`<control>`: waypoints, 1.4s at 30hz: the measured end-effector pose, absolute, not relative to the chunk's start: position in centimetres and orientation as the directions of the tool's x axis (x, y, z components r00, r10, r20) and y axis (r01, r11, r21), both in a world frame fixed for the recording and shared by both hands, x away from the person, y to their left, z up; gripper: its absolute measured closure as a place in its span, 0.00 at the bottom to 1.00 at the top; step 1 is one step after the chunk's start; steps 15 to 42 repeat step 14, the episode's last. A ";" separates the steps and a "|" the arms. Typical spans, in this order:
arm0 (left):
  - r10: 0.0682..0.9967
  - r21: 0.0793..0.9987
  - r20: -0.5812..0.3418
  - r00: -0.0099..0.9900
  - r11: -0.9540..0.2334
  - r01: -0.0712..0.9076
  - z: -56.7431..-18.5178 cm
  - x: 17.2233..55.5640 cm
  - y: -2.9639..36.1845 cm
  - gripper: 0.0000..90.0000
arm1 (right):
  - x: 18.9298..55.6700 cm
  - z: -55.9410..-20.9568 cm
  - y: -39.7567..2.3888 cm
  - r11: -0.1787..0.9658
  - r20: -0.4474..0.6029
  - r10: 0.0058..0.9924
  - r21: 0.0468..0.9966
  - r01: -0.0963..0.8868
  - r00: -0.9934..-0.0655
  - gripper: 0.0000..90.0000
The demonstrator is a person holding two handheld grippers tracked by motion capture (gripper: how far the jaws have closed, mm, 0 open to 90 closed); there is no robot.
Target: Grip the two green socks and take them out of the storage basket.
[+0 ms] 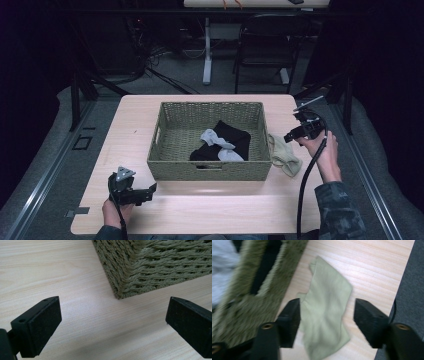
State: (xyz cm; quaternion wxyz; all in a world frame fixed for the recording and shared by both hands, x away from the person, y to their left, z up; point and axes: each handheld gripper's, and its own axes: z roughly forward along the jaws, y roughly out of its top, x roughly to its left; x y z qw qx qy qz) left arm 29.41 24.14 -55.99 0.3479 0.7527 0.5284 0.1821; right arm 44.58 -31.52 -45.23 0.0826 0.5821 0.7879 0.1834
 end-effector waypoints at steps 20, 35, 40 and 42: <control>0.924 0.712 -0.090 0.372 -0.202 0.673 -56.0 29.5 24.1 0.00 | 36.2 -48.3 -34.7 0.217 0.167 0.934 0.436 0.873 -0.315 0.07; 0.924 0.712 -0.090 0.372 -0.202 0.673 -56.0 29.5 24.1 0.00 | 36.2 -48.3 -34.7 0.217 0.167 0.934 0.436 0.873 -0.315 0.07; 0.924 0.712 -0.090 0.372 -0.202 0.673 -56.0 29.5 24.1 0.00 | 36.2 -48.3 -34.7 0.217 0.167 0.934 0.436 0.873 -0.315 0.07; 0.924 0.712 -0.090 0.372 -0.202 0.673 -56.0 29.5 24.1 0.00 | 36.2 -48.3 -34.7 0.217 0.167 0.934 0.436 0.873 -0.315 0.07</control>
